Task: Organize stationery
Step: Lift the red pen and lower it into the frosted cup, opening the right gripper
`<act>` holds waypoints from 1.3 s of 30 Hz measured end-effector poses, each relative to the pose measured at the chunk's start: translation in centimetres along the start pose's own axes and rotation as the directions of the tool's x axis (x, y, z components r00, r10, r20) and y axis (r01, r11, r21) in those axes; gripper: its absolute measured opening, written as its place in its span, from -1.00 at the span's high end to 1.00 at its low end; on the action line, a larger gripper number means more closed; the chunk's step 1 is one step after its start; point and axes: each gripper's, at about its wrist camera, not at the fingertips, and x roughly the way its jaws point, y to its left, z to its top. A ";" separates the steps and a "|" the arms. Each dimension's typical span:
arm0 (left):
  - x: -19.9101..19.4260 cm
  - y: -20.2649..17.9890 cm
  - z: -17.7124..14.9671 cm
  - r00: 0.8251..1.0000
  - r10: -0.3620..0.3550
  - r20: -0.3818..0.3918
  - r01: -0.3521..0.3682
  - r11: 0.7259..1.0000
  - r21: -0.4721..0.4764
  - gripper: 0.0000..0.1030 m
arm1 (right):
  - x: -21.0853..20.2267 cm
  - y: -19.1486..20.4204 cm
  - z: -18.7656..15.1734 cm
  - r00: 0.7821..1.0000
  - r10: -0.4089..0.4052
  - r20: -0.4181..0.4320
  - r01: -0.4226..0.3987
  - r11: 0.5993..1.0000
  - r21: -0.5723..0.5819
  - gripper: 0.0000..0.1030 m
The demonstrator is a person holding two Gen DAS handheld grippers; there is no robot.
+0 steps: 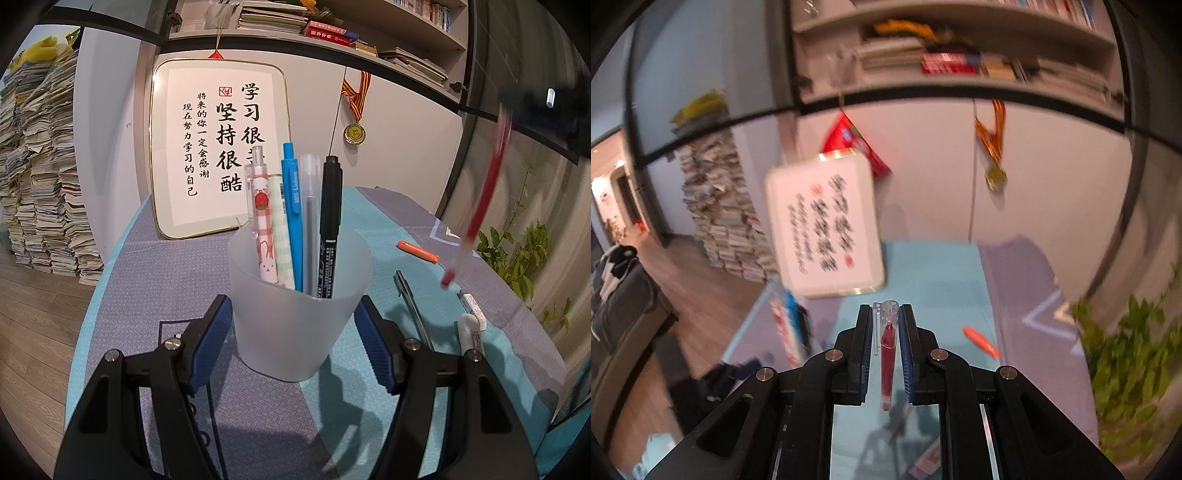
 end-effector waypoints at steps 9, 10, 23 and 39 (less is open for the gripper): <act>0.0 0.0 0.0 1.000 0.000 0.000 0.000 1.000 0.000 -0.30 | -2.0 5.4 1.9 0.979 0.118 0.167 -0.093 0.984 -0.149 0.71; 0.0 0.0 0.0 1.000 0.000 0.000 0.000 1.000 0.000 -0.30 | -1.5 6.0 2.0 0.978 0.132 0.159 -0.106 0.981 -0.164 0.71; 0.0 0.0 0.0 1.000 0.000 0.000 0.000 1.000 0.000 -0.30 | 4.7 8.6 0.2 0.967 0.249 -0.045 -0.253 0.952 -0.172 0.71; 0.0 0.0 -0.1 1.000 0.001 -0.001 -0.001 1.000 0.000 -0.30 | 5.7 7.4 -0.4 0.967 0.240 -0.090 -0.249 0.962 -0.110 0.70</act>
